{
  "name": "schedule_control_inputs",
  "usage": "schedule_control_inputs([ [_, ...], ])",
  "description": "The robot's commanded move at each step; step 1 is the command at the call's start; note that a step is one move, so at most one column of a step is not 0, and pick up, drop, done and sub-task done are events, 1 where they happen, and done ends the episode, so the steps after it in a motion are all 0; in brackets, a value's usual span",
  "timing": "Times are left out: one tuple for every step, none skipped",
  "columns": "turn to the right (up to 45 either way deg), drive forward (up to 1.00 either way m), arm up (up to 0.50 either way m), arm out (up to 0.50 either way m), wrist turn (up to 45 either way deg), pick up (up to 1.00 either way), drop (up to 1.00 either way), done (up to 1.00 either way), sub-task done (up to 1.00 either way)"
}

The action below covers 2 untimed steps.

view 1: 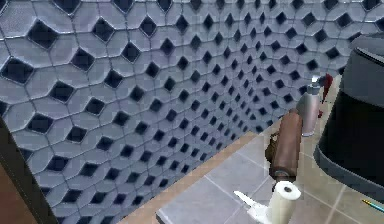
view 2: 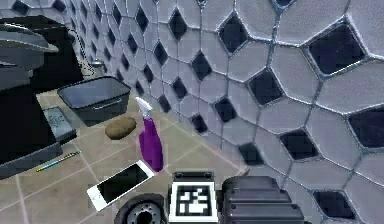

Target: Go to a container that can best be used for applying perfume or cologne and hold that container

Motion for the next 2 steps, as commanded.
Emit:
schedule_control_inputs([
  [0.0,0.00,0.00,0.16,0.0,0.00,0.00,0.00,0.00],
  [0.0,0.00,0.00,0.00,45.0,0.00,0.00,0.00,0.00],
])
